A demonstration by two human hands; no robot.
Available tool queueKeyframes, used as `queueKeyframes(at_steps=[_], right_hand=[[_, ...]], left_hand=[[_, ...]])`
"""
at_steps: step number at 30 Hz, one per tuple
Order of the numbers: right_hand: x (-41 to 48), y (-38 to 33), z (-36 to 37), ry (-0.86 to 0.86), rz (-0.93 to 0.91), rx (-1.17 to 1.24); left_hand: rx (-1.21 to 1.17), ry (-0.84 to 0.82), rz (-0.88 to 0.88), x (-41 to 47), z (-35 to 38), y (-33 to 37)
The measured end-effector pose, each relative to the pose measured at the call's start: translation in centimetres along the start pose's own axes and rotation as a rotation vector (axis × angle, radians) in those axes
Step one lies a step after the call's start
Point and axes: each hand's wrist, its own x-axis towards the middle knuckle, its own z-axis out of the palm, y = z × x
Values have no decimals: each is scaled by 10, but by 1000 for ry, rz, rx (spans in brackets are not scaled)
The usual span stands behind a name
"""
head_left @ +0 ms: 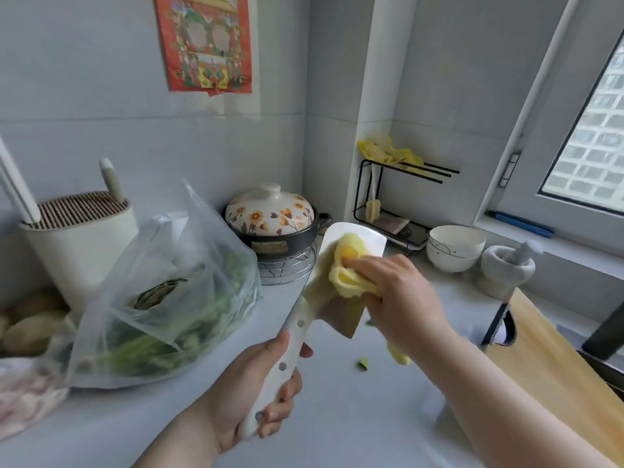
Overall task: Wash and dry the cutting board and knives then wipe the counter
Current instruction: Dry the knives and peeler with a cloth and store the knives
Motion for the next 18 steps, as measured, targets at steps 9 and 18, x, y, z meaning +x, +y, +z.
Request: queueKeyframes(at_steps=[9, 18], right_hand=[[38, 5, 28, -109, 9, -35], [-10, -47, 51, -30, -561, 140]], left_hand=[[16, 143, 23, -20, -14, -3], [-62, 394, 75, -17, 2, 10]])
